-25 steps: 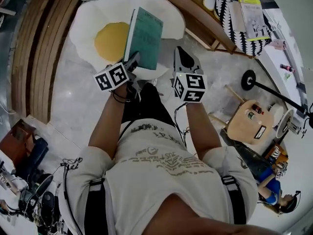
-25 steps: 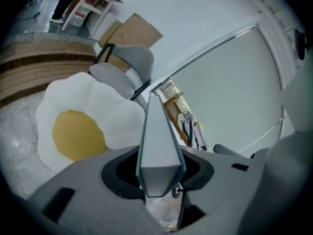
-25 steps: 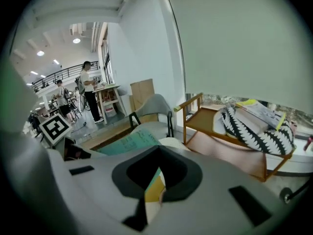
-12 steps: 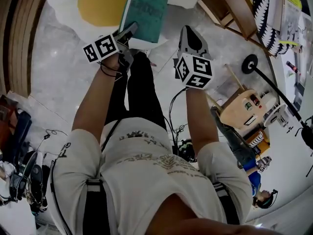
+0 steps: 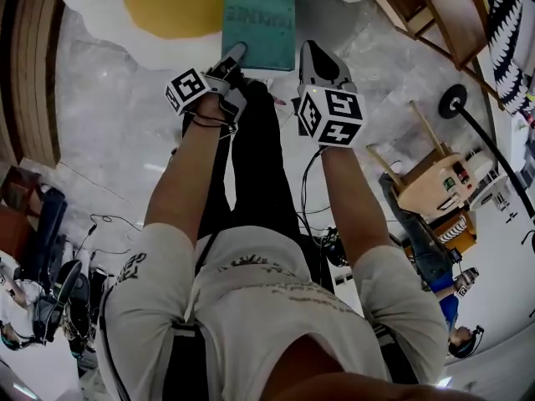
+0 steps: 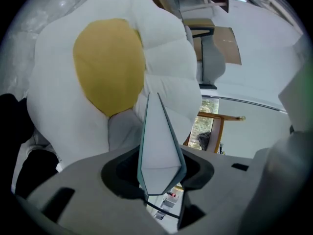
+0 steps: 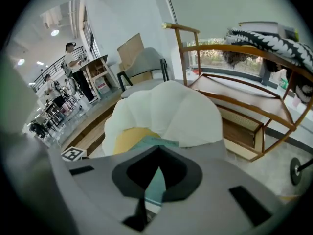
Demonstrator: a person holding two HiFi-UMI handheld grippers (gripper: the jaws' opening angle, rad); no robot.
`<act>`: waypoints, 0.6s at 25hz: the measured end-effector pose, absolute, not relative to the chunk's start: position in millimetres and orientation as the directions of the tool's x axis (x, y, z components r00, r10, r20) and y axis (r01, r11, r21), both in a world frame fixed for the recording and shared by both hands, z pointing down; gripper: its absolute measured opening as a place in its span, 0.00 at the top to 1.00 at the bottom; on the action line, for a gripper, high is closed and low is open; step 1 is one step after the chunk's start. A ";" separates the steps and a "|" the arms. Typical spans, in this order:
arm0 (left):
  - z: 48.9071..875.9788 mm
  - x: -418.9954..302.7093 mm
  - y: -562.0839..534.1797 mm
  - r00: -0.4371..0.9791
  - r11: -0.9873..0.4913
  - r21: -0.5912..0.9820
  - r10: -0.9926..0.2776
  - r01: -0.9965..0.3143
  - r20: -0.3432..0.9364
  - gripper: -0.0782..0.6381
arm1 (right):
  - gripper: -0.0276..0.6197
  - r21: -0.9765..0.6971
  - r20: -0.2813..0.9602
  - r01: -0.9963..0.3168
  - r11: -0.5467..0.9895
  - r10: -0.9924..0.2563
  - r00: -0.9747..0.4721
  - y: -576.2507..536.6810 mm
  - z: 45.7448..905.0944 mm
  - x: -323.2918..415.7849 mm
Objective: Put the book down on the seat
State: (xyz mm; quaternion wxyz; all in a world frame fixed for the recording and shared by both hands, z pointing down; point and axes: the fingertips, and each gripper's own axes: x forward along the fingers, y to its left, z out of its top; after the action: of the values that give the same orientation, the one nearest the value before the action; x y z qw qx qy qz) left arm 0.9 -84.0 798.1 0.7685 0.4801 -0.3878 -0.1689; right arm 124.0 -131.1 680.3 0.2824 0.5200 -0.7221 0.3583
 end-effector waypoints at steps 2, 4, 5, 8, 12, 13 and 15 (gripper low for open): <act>815.1 -0.6 -78.8 0.631 0.488 0.870 -0.651 -0.079 0.422 0.65 | 0.91 -0.231 0.788 -0.945 0.231 -0.525 -0.321 -126.7 696.3 113.8; 831.5 -6.1 -76.7 0.616 0.482 0.876 -0.679 -0.038 0.400 0.64 | 0.91 -0.239 0.791 -0.937 0.255 -0.509 -0.341 -123.9 712.2 104.3; 840.6 -10.4 -76.7 0.604 0.478 0.878 -0.695 -0.018 0.390 0.64 | 0.91 -0.243 0.791 -0.933 0.265 -0.502 -0.349 -123.2 720.8 100.5; 868.5 -22.6 -82.9 0.565 0.475 0.880 -0.729 0.012 0.386 0.64 | 0.91 -0.255 0.797 -0.927 0.276 -0.482 -0.363 -124.9 748.3 95.9; 895.2 -24.9 -81.3 0.602 0.489 0.870 -0.679 -0.058 0.421 0.64 | 0.91 -0.260 0.805 -0.928 0.268 -0.470 -0.362 -128.5 769.9 94.4; 901.3 -24.7 -77.1 0.622 0.494 0.865 -0.651 -0.087 0.435 0.64 | 0.91 -0.262 0.807 -0.928 0.265 -0.467 -0.361 -128.7 772.7 93.5; 913.7 -27.1 -69.1 0.643 0.515 0.847 -0.606 -0.132 0.469 0.62 | 0.91 -0.263 0.810 -0.928 0.266 -0.462 -0.362 -129.0 776.9 91.4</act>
State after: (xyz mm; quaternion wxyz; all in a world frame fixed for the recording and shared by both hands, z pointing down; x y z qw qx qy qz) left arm -27.1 -69.1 913.7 0.7761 0.4681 -0.3940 -0.1525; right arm 91.4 -129.0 776.9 0.3078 0.4736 -0.7336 0.3779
